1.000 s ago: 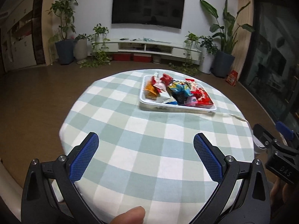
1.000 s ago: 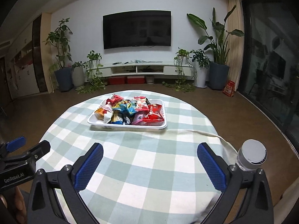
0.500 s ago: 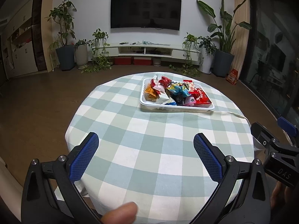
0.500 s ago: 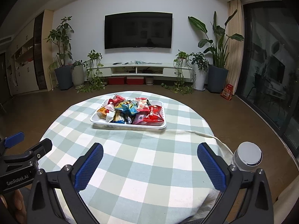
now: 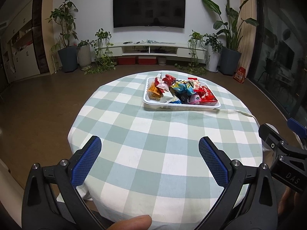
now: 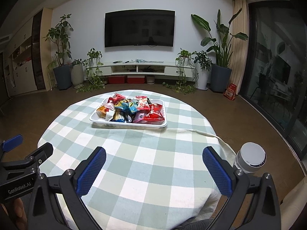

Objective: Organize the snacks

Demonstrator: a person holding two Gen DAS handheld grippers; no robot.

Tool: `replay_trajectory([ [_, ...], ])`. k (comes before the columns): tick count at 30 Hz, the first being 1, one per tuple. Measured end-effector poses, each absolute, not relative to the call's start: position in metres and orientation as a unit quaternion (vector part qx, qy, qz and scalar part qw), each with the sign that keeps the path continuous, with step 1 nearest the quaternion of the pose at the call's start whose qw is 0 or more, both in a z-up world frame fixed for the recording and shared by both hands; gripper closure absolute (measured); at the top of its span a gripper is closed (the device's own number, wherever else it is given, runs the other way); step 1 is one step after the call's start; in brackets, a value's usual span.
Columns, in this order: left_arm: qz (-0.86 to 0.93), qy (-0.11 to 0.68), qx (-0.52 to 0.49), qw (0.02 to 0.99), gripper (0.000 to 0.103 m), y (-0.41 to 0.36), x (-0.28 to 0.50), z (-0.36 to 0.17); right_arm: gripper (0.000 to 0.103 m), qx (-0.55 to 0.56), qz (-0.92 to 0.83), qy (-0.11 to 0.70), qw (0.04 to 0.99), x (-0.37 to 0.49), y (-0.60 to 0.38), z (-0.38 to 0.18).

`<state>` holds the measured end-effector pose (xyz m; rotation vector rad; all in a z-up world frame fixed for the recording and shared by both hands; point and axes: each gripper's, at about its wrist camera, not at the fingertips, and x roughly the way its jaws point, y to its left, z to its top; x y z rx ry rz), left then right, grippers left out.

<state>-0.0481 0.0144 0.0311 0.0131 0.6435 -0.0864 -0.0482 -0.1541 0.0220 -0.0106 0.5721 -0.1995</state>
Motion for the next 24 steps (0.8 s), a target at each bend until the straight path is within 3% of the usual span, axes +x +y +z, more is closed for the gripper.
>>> replay_trajectory([
  [24,-0.039,0.320,0.010,0.947,0.000,0.0146,-0.0458,0.0257,0.000,-0.007,-0.097,0.288,0.953,-0.0494,-0.1533,0.0175],
])
